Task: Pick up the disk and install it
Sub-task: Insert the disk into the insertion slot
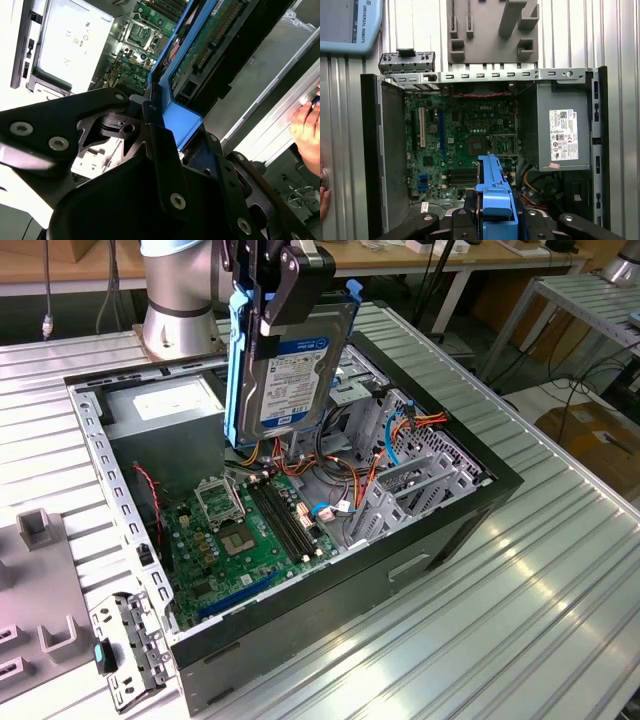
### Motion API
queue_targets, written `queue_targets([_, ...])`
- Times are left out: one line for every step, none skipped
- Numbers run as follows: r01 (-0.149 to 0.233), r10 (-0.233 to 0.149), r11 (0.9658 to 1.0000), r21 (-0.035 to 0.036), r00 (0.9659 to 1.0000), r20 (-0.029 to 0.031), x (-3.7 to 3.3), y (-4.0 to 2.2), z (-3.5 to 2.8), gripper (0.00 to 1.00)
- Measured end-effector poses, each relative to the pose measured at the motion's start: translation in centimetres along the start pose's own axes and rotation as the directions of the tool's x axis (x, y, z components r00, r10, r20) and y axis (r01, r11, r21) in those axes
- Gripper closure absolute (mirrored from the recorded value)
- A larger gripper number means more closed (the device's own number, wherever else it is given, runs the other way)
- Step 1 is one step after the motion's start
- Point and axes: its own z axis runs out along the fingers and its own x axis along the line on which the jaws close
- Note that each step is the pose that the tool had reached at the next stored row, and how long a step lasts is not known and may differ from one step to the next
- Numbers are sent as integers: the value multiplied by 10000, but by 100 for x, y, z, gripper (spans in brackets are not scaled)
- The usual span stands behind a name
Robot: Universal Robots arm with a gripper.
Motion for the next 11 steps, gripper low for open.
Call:
queue_targets([-1,1,10000,1,10000,1,-1,-19,0,63])
queue_targets([-1,1,10000,0,10000,0,-2,-32,0,63])
queue_targets([-1,1,10000,0,10000,1,-2,-55,0,63])
queue_targets([0,0,10000,0,10000,0,-4,-80,0,63])
queue_targets([0,0,10000,0,10000,0,-4,-98,0,63])
queue_targets([0,0,10000,0,10000,1,-5,-115,1,63])
queue_targets([0,0,10000,0,10000,-1,-6,-138,1,63])
queue_targets([0,0,10000,1,10000,-1,-7,-157,1,63])
queue_targets([-1,1,10000,1,10000,-2,-8,-180,1,63])
queue_targets([-1,1,10000,1,10000,-3,-9,-200,1,63])
queue_targets([0,0,10000,0,10000,-4,-9,-216,0,63])
